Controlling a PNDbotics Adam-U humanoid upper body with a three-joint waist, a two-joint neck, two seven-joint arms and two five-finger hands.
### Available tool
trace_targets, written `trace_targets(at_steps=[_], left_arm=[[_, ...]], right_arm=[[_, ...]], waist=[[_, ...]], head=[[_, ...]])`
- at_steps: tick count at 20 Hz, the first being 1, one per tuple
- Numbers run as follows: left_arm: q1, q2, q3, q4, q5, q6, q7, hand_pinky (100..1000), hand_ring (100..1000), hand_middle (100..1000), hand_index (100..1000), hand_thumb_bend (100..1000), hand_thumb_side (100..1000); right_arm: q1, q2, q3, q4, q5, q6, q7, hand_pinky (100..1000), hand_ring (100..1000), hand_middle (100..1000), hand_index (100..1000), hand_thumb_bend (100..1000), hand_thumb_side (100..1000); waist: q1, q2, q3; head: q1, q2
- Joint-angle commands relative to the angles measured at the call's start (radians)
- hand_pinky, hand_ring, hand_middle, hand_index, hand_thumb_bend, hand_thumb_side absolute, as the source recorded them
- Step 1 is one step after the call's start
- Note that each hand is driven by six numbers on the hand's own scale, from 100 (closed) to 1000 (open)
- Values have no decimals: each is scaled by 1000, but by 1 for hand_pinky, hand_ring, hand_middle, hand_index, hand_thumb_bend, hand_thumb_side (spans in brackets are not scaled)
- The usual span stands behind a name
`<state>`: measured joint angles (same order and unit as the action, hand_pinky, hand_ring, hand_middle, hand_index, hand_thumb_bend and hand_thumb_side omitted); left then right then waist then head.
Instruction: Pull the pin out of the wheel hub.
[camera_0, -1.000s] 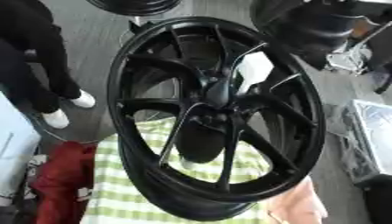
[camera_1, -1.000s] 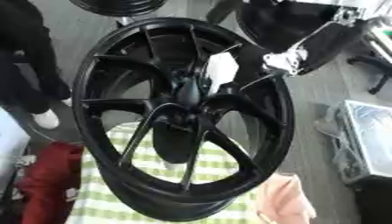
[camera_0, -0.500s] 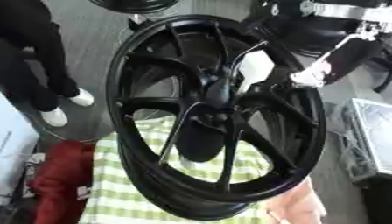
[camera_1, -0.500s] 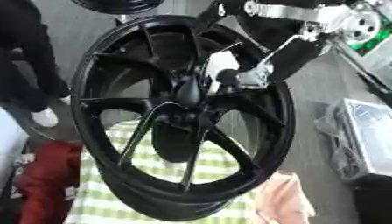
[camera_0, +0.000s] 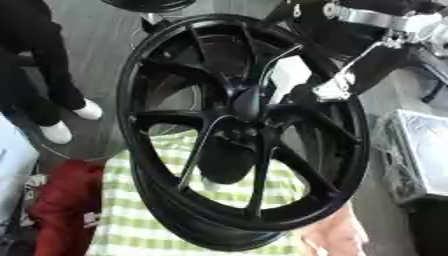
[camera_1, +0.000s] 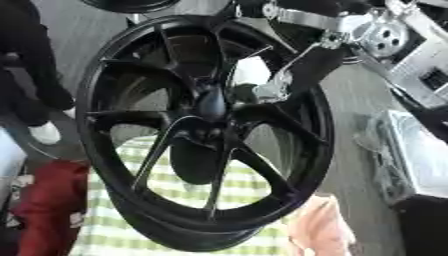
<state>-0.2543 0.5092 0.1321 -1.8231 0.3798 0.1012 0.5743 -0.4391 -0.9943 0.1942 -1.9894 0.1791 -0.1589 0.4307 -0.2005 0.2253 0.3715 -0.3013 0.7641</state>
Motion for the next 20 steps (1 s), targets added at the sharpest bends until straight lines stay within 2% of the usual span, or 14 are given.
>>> trace_targets(at_steps=[1, 7, 13, 20], left_arm=[[-6, 16, 2, -9, 3, 2, -1, 623, 641, 793, 789, 169, 857], [-8, 17, -1, -7, -1, 8, -4, 621, 640, 792, 788, 165, 861], [-10, 18, -8, -3, -4, 15, -10, 621, 639, 793, 787, 162, 865], [-13, 22, -10, -6, -9, 17, -14, 620, 639, 792, 785, 161, 866]], right_arm=[[-4, -13, -1, -11, 56, -6, -17, 984, 912, 821, 908, 456, 596], [15, -3, 13, -11, 160, -19, -36, 966, 915, 813, 901, 458, 632], [28, 12, 34, -11, 254, -37, -49, 960, 914, 817, 904, 420, 598], [72, -4, 24, -11, 337, -54, -98, 953, 910, 814, 901, 405, 610]], waist=[[10, -8, 2], [8, 7, 4], [7, 17, 3], [1, 23, 7]], head=[[-5, 6], [-9, 6], [-12, 6], [-30, -33]])
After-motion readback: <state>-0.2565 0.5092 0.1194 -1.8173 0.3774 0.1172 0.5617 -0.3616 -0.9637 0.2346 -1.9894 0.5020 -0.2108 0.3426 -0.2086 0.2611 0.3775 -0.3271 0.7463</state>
